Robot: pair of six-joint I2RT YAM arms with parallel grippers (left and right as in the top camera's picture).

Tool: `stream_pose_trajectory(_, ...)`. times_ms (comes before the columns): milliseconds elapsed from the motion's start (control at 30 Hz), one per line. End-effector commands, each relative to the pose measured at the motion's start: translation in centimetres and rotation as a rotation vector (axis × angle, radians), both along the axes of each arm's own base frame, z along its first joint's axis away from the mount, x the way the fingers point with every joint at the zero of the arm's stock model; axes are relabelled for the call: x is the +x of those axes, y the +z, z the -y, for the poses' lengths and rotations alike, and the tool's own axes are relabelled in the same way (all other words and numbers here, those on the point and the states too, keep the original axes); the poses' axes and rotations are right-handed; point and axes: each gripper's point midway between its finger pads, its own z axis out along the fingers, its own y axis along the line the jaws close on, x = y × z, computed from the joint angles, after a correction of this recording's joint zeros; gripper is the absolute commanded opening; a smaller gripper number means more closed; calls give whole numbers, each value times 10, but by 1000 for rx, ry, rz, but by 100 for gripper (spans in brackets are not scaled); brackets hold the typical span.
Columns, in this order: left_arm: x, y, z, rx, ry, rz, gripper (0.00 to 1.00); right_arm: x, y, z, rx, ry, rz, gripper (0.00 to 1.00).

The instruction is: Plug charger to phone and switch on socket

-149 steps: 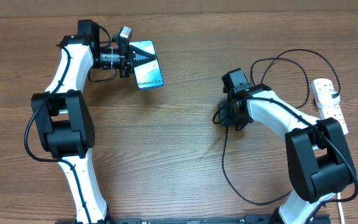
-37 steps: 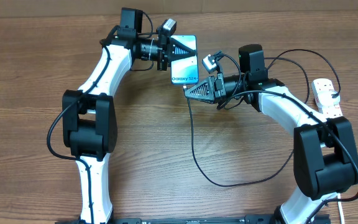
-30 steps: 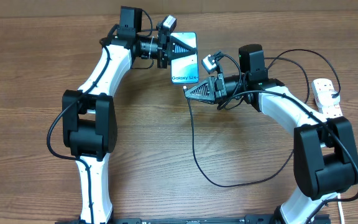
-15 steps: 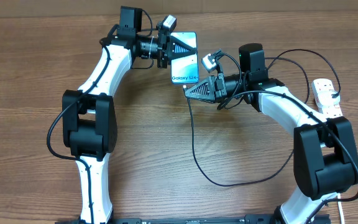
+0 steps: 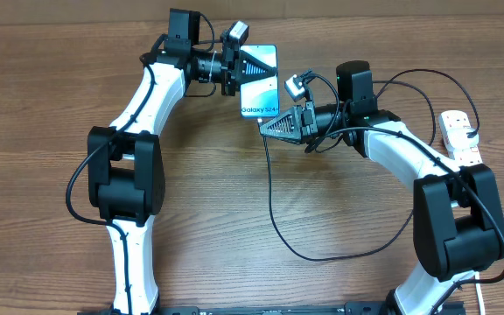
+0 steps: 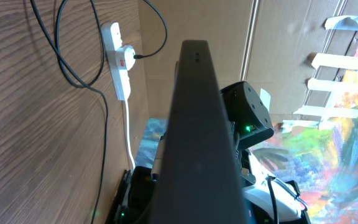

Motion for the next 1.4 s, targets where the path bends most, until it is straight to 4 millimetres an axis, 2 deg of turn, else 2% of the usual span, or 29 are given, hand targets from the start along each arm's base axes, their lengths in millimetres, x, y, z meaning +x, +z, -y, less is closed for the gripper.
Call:
stream_pose_trajectory(0,-9,19,3,-41,-40,34,4,-1,21,1,30,19,45,4)
stream_pose_trajectory(500,-10,20,3,-47,-43,50,4,1,28,0,45,24,68,4)
stream_pose_trajectory(1133,-10,21,2,-41,-43,-19,4,0,26,0,41,24,50,4)
stream_pose_trajectory(1367,-10,21,2,-41,-43,-18,4,8,23,3,22,-14,51,4)
